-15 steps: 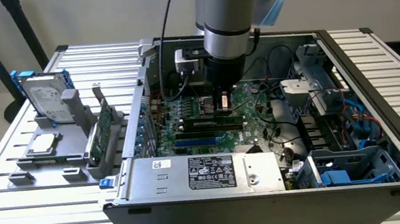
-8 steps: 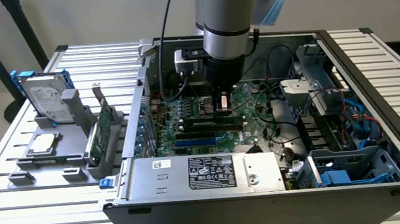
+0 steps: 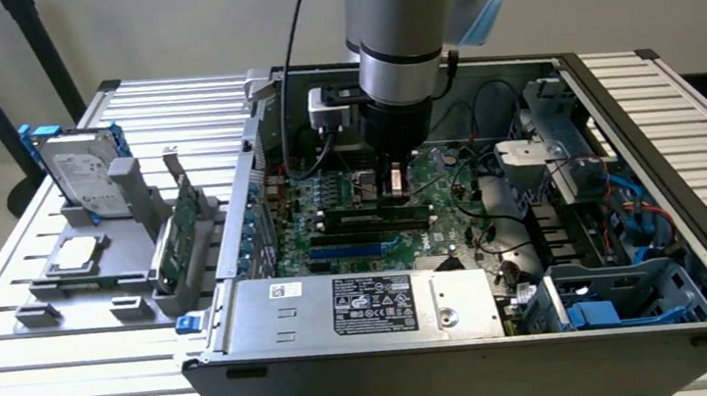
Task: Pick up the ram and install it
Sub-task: 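Insert the ram into the slot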
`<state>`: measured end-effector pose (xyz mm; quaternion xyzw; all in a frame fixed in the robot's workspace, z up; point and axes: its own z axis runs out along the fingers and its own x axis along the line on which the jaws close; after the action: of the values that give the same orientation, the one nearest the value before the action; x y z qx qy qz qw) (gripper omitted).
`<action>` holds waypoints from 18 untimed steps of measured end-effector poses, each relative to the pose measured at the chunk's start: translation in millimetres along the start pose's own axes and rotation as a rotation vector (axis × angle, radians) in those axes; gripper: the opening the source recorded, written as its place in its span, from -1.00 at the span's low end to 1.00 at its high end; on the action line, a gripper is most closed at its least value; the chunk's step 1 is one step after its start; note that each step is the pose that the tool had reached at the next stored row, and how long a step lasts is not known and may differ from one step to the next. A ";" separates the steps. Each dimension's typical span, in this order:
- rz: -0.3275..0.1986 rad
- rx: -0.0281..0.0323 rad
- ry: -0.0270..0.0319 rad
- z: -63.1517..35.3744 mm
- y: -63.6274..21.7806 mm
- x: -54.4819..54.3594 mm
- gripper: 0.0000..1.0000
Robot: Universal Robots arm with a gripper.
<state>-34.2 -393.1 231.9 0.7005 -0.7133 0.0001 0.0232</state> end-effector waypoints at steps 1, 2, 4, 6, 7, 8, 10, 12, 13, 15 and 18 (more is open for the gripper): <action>0.000 0.0000 0.0000 0.0 -0.2 0.0 -0.75; 0.000 -0.0001 0.0002 -0.1 -0.3 0.0 -0.75; 0.000 -0.0002 0.0003 -0.1 -0.4 0.0 -0.75; 0.000 -0.0002 0.0003 -0.1 -0.3 0.0 -0.75; 0.000 -0.0003 0.0005 -0.2 -0.2 0.0 -0.75; 0.000 -0.0004 0.0007 -0.3 -0.2 -0.1 -0.75; 0.000 -0.0002 0.0003 -0.1 -0.2 -0.5 -0.75; 0.000 -0.0002 0.0004 -0.1 -0.2 -0.7 -0.75; 0.000 -0.0002 0.0004 0.1 -0.2 -0.7 -0.75; 0.000 -0.0002 0.0004 0.5 -0.2 -0.7 -0.75; 0.000 -0.0001 0.0003 1.4 -0.2 -0.8 -0.75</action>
<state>-34.1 -392.4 230.5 0.7005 -0.7133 0.0002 0.0234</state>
